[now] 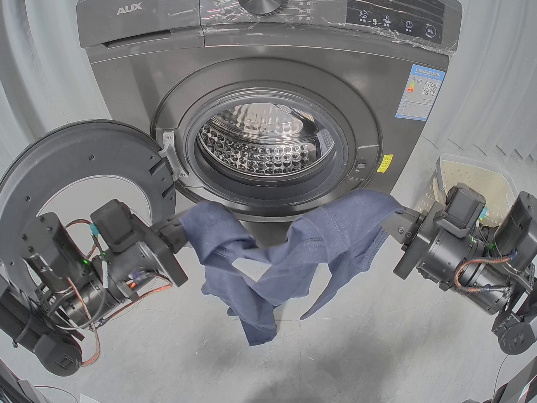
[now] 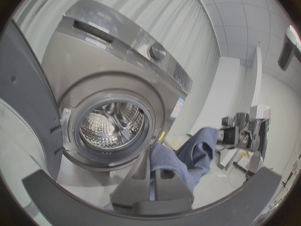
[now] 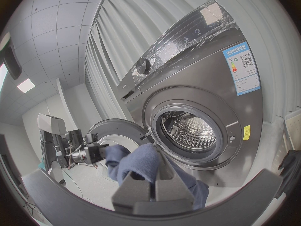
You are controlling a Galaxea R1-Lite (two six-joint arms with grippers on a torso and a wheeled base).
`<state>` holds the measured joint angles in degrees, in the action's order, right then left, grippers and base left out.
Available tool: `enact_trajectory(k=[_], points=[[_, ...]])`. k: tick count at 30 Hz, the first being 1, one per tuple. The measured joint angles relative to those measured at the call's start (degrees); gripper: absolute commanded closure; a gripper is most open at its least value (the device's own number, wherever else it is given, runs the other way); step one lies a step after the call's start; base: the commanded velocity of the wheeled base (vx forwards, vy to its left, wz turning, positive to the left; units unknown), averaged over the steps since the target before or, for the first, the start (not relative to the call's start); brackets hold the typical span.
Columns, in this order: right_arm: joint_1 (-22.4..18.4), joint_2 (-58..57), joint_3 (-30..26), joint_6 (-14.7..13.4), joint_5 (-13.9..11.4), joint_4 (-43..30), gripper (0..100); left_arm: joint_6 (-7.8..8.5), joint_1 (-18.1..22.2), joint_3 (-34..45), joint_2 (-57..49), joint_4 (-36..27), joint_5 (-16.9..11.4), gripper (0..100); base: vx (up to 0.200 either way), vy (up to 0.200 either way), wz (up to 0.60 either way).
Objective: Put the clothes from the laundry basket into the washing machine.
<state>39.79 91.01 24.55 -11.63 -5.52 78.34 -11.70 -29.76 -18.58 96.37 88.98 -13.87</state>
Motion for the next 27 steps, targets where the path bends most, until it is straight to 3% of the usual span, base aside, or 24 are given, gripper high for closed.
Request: enact_trajectory(k=[5, 8, 22, 27], points=[[-6.4, 0.0, -0.2, -0.9, -6.0, 0.6, 100, -2.57, 3.3, -0.9, -3.5, 0.0, -0.2, 100, 0.000, 0.000, 0.00], [-8.8, 0.0, -0.6, -0.8, -7.5, 1.2, 100, -3.23, 5.8, -2.2, -4.7, 0.0, -1.0, 100, 0.000, 0.000, 0.00], [-12.6, 2.6, -3.2, 4.5, -7.8, 1.9, 100, -3.10, 7.4, -2.8, -6.1, 0.0, -1.5, 100, 0.000, 0.000, 0.00], [-13.1, 3.3, -2.8, 5.1, -7.4, 3.8, 100, -2.85, 7.1, -2.7, -6.3, 0.0, -1.3, 100, 0.000, 0.000, 0.00]])
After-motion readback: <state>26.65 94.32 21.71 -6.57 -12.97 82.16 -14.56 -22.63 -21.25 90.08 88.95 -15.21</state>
